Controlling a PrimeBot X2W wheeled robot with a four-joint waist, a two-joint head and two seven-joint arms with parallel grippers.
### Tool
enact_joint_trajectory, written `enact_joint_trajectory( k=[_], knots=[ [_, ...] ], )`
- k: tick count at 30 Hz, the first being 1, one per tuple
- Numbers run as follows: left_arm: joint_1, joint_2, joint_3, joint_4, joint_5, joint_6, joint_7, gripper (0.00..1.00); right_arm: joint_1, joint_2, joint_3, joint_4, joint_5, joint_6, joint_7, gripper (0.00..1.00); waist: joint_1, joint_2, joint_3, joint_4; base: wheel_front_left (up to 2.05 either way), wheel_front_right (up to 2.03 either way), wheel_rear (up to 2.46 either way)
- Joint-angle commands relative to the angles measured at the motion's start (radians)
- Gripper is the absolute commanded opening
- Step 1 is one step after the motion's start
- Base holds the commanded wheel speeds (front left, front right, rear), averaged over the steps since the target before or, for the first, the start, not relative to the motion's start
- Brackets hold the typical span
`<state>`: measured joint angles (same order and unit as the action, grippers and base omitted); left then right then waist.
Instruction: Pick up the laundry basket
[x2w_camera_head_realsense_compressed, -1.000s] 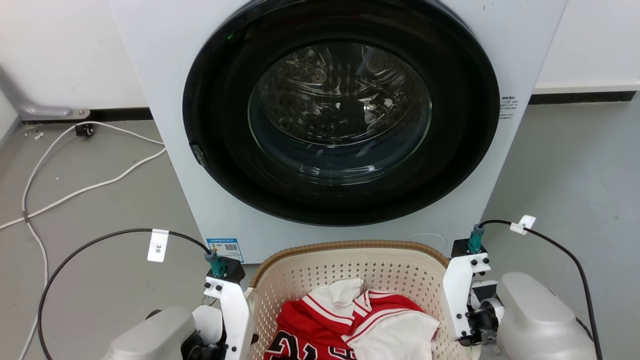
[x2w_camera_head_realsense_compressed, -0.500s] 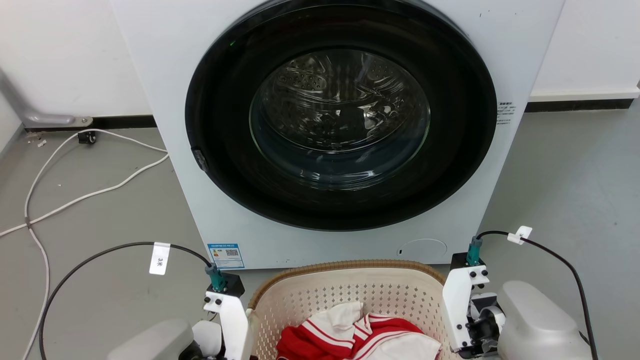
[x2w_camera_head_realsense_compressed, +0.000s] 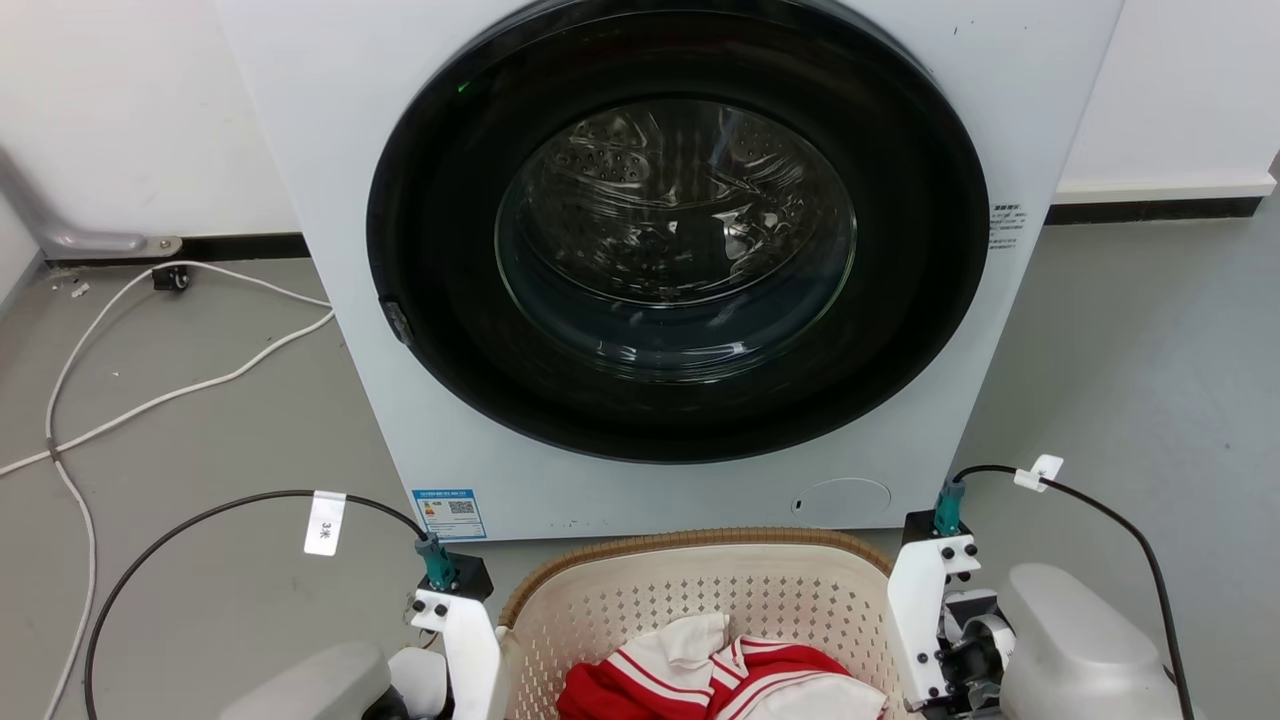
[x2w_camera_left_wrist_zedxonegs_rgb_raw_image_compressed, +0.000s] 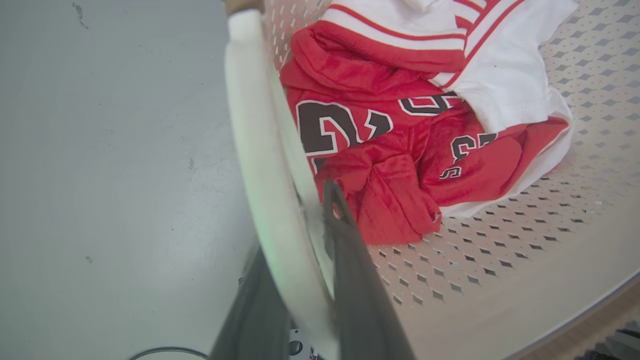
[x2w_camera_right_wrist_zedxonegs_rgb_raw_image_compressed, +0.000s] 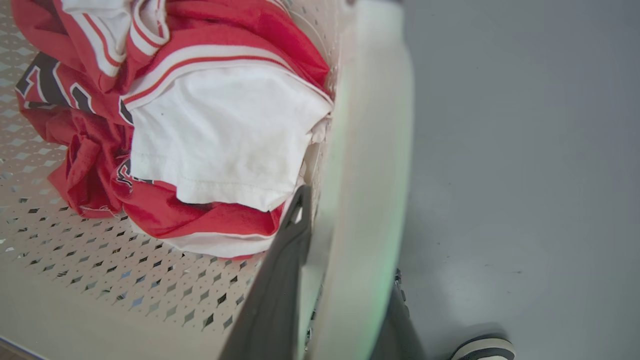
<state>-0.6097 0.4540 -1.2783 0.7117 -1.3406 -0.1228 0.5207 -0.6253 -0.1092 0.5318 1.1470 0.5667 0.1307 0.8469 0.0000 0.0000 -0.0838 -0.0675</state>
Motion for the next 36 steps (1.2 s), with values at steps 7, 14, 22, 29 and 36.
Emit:
enact_joint_trajectory(
  k=[7, 14, 22, 29, 36],
  knots=[
    [-0.002, 0.007, -0.004, 0.001, 0.009, -0.013, 0.006, 0.0, -0.009, -0.024, 0.009, 0.01, 0.008, 0.0, -0.006, 0.0, 0.0, 0.0, 0.0, 0.002, 0.0, 0.0, 0.0],
    [-0.011, 0.005, -0.004, 0.002, 0.006, -0.013, 0.007, 0.0, -0.025, -0.023, 0.016, 0.014, 0.021, 0.0, 0.0, 0.0, 0.0, 0.0, 0.001, 0.005, 0.0, 0.0, 0.0],
    [-0.014, 0.001, -0.004, 0.012, -0.011, -0.013, -0.002, 0.0, -0.037, -0.025, 0.022, 0.024, 0.029, 0.0, -0.012, 0.0, 0.0, 0.0, 0.0, 0.006, 0.0, 0.0, 0.0],
    [-0.018, 0.003, -0.004, 0.015, -0.007, -0.013, 0.0, 0.0, -0.044, -0.025, 0.03, 0.033, 0.035, 0.0, -0.016, 0.0, 0.0, 0.0, 0.0, 0.004, 0.0, 0.0, 0.0],
    [-0.017, 0.001, -0.004, 0.017, -0.009, -0.013, -0.005, 0.0, -0.049, -0.026, 0.036, 0.041, 0.043, 0.0, -0.019, 0.0, 0.0, 0.0, 0.0, 0.005, 0.0, 0.0, 0.0]
  ],
)
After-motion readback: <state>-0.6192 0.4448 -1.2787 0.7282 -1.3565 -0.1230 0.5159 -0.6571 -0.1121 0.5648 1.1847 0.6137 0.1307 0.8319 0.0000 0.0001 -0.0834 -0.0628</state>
